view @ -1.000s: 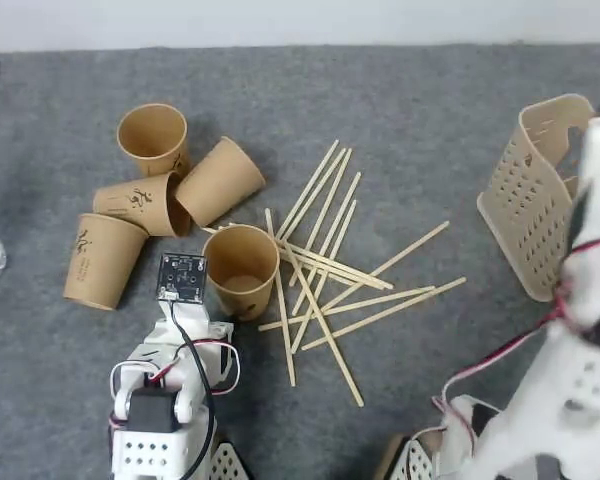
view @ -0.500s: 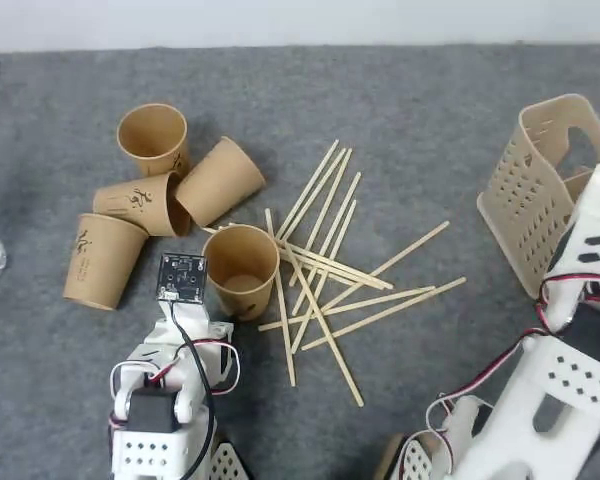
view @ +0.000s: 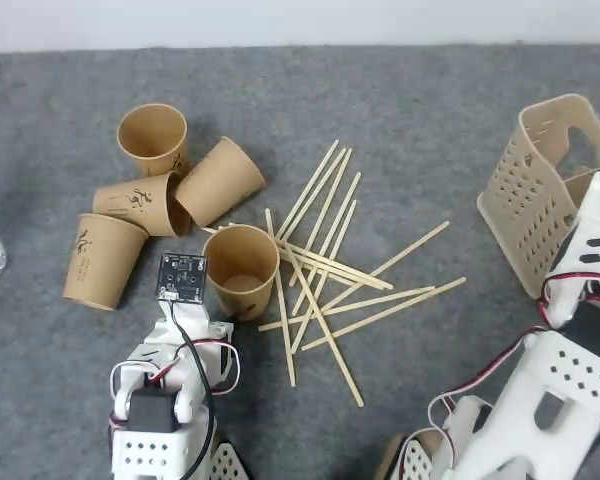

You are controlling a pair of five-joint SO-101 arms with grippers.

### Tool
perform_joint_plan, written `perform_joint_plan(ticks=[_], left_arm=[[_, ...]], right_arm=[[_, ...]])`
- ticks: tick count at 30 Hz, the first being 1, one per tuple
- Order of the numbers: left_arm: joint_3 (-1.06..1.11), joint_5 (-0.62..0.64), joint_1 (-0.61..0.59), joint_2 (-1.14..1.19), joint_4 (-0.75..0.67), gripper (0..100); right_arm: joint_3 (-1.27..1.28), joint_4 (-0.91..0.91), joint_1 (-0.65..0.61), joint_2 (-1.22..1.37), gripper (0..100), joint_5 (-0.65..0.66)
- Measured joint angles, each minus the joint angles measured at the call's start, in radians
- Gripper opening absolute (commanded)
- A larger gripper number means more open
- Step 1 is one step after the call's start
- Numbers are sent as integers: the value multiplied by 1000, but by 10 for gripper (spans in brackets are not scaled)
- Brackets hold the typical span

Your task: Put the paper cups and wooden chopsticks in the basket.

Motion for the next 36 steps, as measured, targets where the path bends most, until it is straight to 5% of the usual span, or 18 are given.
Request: perform_joint_plan(ticks=[5, 13, 18, 36], left_arm=[[0, 0, 0, 0, 0, 170], [0, 0, 0, 0, 0, 170], [0, 0, 0, 0, 0, 170], [0, 0, 0, 0, 0, 170]], right_arm=[[-87, 149, -49, 0, 213, 5], [-427, 743, -643, 98, 213, 282], [-480, 977, -839, 316, 213, 411], [-517, 744, -1000, 1109, 213, 473]])
